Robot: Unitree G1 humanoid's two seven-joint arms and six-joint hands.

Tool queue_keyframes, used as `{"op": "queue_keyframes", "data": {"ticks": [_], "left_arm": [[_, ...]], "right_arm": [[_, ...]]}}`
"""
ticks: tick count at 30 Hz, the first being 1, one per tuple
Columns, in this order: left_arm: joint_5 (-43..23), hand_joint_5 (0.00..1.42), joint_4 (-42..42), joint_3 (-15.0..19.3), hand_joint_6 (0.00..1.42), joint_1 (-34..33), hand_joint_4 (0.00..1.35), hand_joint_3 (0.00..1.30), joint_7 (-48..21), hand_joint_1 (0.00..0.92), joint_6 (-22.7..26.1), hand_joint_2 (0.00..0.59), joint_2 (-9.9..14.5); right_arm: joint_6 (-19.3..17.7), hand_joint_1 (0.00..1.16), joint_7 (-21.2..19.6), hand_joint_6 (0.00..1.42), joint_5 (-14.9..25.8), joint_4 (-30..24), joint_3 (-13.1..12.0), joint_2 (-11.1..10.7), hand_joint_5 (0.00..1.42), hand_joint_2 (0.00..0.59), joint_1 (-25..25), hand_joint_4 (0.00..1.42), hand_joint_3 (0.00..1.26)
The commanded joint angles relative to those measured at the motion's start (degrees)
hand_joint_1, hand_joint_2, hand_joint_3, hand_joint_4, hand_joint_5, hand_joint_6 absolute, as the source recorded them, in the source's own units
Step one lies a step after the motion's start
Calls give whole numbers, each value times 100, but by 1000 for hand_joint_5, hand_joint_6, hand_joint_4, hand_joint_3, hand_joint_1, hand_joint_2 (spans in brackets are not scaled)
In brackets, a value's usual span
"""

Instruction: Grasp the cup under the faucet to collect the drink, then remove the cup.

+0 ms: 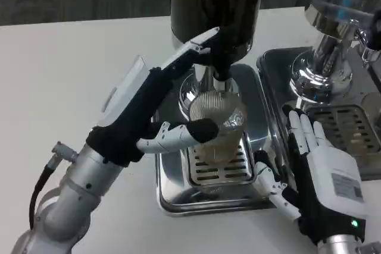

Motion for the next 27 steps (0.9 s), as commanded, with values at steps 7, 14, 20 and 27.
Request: {"op": "queue_keyframes", "data": {"ticks": [7,14,20,27], "left_arm": [[953,349,-309,78,353,242,180,231,274,0,-138,65,134],[1788,361,-595,42,358,360,198,255,755,0,-225,67,280],[2233,363,-712,-56,361,419,200,258,1075,0,-248,71,485],[2519,371,-778,-172,377,452,202,267,1323,0,-242,88,656]], "right_arm": [[-18,80,-54,117,64,53,-33,13,0,434,-22,0,0],[-19,84,-53,114,66,56,-36,18,0,434,-34,0,0],[-47,87,-31,113,71,51,-21,9,0,434,-59,0,0],[-54,99,-26,113,123,76,-19,17,0,430,-72,0,0]]}}
